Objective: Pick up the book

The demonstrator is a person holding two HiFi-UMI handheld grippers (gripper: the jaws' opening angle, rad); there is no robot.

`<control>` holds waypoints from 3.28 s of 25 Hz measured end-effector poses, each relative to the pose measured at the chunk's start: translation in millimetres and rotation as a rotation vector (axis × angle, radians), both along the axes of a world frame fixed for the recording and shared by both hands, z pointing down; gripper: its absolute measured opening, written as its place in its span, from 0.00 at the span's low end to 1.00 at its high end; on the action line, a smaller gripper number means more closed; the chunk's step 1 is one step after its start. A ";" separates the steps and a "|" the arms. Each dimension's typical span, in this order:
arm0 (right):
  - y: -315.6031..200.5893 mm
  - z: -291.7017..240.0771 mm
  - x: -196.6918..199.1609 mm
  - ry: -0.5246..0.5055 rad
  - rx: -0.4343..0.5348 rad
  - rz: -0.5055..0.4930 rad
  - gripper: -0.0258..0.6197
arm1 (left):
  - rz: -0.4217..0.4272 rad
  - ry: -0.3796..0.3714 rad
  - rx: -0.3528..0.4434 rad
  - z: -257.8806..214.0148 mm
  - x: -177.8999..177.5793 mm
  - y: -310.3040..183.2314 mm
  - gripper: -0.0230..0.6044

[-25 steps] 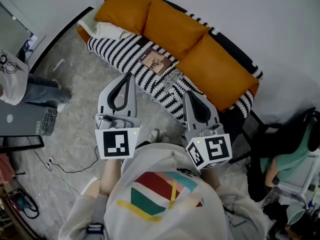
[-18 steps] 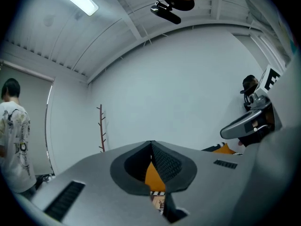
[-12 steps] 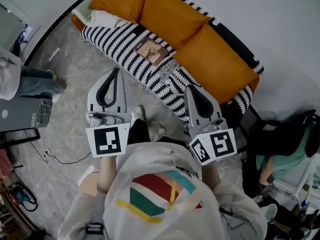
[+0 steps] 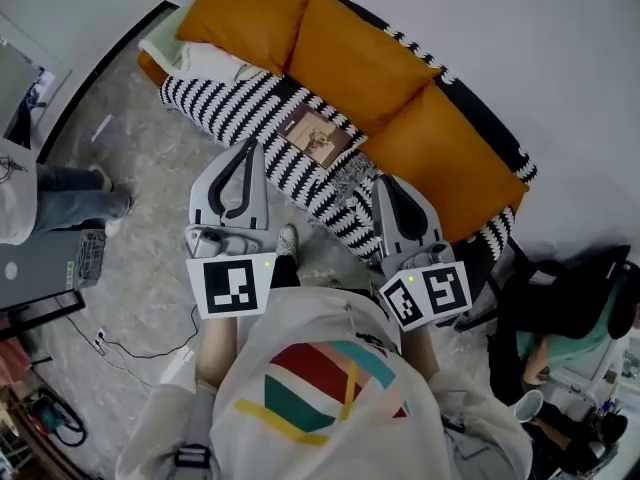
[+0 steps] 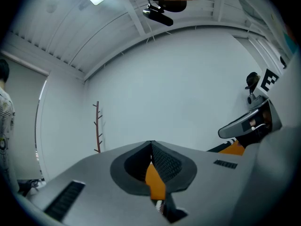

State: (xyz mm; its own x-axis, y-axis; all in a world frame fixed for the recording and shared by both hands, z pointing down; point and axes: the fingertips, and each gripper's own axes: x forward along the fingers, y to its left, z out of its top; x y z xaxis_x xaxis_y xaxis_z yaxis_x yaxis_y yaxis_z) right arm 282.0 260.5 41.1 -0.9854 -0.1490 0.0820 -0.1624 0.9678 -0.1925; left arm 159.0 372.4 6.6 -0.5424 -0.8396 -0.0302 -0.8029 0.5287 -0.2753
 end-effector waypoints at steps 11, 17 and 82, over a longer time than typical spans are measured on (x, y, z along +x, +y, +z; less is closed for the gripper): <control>-21.1 17.4 -82.9 0.074 -0.028 0.149 0.06 | 0.088 0.071 -0.002 19.5 -116.7 -22.1 0.05; -47.8 34.9 -102.8 0.125 -0.046 0.192 0.06 | 0.136 0.116 -0.024 42.1 -140.5 -57.1 0.05; -199.4 630.5 -191.7 0.462 -0.939 0.275 0.45 | 0.807 0.172 -0.379 473.6 -204.3 -366.4 0.05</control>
